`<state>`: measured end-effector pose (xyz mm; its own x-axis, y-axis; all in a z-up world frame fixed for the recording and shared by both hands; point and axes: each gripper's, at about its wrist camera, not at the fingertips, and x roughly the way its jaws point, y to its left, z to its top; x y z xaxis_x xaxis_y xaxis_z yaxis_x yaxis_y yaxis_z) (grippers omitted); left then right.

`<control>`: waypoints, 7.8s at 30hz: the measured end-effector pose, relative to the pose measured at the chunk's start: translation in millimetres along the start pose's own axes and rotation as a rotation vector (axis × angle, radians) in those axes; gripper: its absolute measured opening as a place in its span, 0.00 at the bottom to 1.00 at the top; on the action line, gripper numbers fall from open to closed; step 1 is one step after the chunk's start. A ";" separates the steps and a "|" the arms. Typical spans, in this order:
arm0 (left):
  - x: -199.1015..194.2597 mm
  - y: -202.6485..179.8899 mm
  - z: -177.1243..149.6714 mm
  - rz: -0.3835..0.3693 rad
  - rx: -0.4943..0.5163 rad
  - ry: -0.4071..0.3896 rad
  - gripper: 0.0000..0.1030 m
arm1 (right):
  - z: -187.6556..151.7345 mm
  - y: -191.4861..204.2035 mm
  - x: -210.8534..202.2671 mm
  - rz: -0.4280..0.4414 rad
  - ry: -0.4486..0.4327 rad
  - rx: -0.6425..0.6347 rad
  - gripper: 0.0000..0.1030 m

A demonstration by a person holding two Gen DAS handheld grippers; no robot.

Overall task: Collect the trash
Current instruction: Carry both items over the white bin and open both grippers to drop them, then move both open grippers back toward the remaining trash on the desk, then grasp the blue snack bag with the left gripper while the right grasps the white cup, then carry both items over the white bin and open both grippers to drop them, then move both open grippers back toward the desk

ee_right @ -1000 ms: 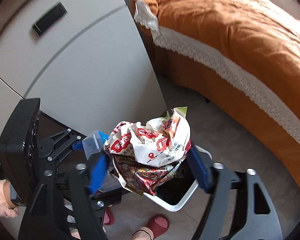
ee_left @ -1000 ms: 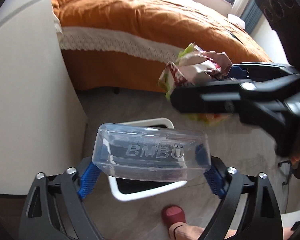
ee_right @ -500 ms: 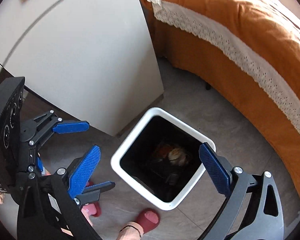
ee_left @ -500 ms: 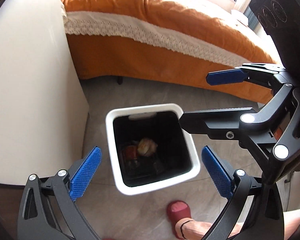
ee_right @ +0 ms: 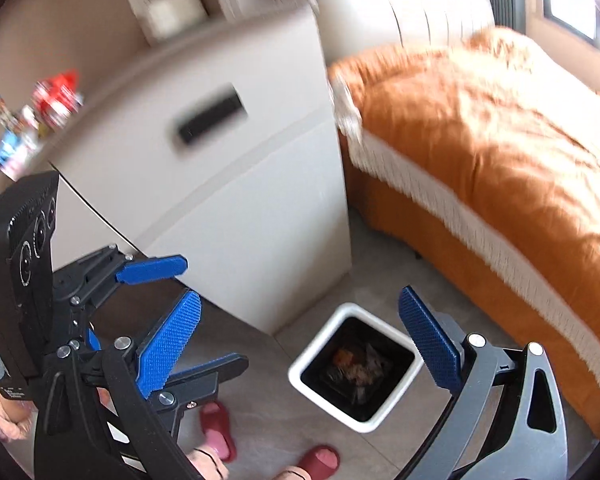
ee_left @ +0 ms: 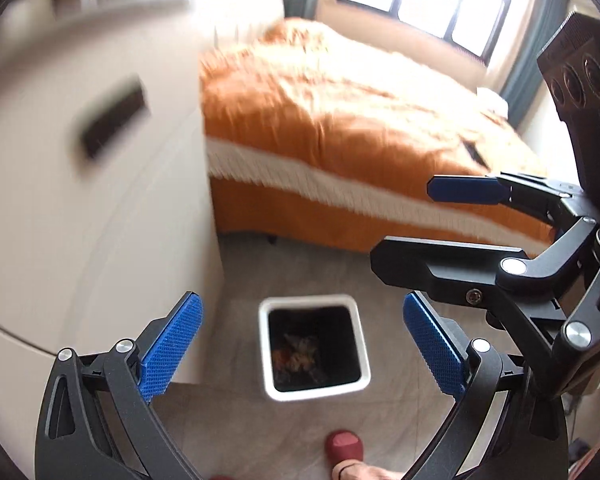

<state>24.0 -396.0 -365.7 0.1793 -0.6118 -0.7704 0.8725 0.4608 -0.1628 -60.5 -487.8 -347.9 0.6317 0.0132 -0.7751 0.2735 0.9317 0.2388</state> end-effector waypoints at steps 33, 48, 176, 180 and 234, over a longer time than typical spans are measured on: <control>-313.9 151.2 23.0 0.388 -0.249 -0.294 0.96 | 149.2 255.9 -112.7 0.230 -0.302 -0.324 0.96; -359.4 245.5 -9.9 0.561 -0.338 -0.299 0.96 | 166.1 344.4 -65.6 0.296 -0.263 -0.410 0.96; -199.2 28.6 76.9 0.037 0.161 -0.117 0.41 | 85.3 133.3 -193.3 -0.156 -0.266 -0.077 0.31; -142.4 -5.8 72.6 -0.027 0.212 -0.057 0.41 | 65.8 86.2 -180.0 -0.166 -0.230 -0.022 0.32; 65.5 -2.8 -10.0 -0.026 0.130 0.047 0.96 | -18.6 -32.8 27.0 -0.138 -0.098 -0.070 0.96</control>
<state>28.8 -430.9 -421.8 0.1368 -0.5901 -0.7957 0.9287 0.3559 -0.1043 -66.0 -511.2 -387.5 0.6602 -0.1487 -0.7363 0.3136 0.9452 0.0903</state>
